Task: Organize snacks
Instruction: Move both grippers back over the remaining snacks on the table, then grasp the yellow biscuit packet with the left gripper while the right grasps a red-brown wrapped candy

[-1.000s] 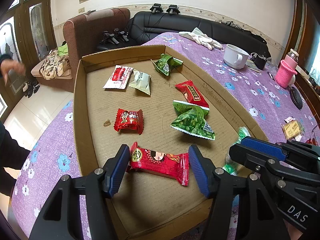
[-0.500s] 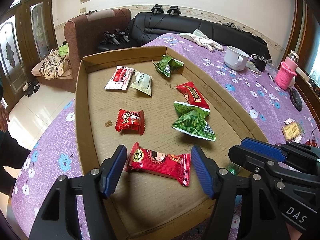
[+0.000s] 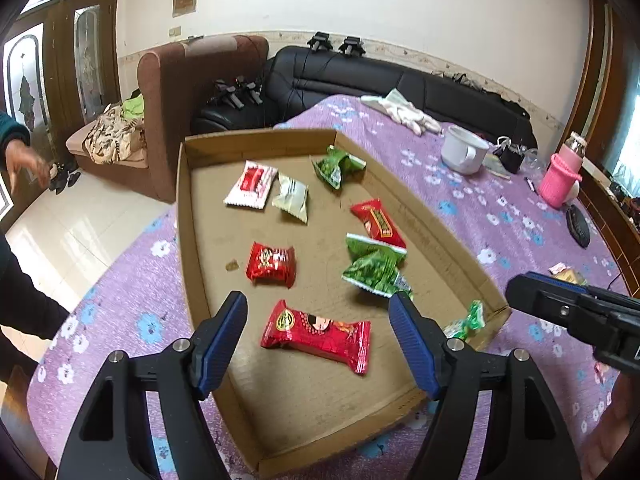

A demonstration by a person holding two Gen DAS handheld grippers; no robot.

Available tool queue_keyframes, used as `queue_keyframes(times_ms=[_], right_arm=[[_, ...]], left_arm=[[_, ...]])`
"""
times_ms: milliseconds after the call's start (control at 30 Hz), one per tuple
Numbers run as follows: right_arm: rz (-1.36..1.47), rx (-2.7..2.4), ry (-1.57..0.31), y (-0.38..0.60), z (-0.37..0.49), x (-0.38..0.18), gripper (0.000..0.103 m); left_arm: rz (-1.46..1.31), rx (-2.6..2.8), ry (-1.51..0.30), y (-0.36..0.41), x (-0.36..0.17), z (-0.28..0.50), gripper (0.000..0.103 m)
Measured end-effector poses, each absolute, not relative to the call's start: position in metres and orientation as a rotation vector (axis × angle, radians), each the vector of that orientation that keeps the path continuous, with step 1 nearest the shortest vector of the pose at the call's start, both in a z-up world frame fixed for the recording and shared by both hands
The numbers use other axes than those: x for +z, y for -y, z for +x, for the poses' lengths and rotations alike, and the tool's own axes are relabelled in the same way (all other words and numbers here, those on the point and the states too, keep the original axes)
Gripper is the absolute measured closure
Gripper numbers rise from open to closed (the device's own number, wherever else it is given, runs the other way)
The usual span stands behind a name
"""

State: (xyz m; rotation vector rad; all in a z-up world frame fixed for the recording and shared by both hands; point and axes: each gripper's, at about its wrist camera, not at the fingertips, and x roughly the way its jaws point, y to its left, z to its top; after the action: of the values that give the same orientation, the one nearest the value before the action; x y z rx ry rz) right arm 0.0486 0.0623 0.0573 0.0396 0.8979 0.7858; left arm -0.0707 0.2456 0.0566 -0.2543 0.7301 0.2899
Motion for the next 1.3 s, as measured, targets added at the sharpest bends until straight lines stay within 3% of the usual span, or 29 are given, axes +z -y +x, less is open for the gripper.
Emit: queue_keyframes(times_ms=[367,700,1300], right_arm=[[0.085,0.671,-0.852,0.044,0.050,0.068,0.065],[0.359,0.480,-0.862,0.163,0.096,0.055,0.065],[0.562,0.330,-0.945,0.226,0.118,0.036,0.065]], left_arm=[[-0.201,0.239,-0.729,-0.213,0.071,-0.063,0.027],[-0.146,0.129,-0.765,-0.157,0.077,-0.038,0.027],[0.137,-0.316,-0.907,0.011,0.049,0.078,0.027]])
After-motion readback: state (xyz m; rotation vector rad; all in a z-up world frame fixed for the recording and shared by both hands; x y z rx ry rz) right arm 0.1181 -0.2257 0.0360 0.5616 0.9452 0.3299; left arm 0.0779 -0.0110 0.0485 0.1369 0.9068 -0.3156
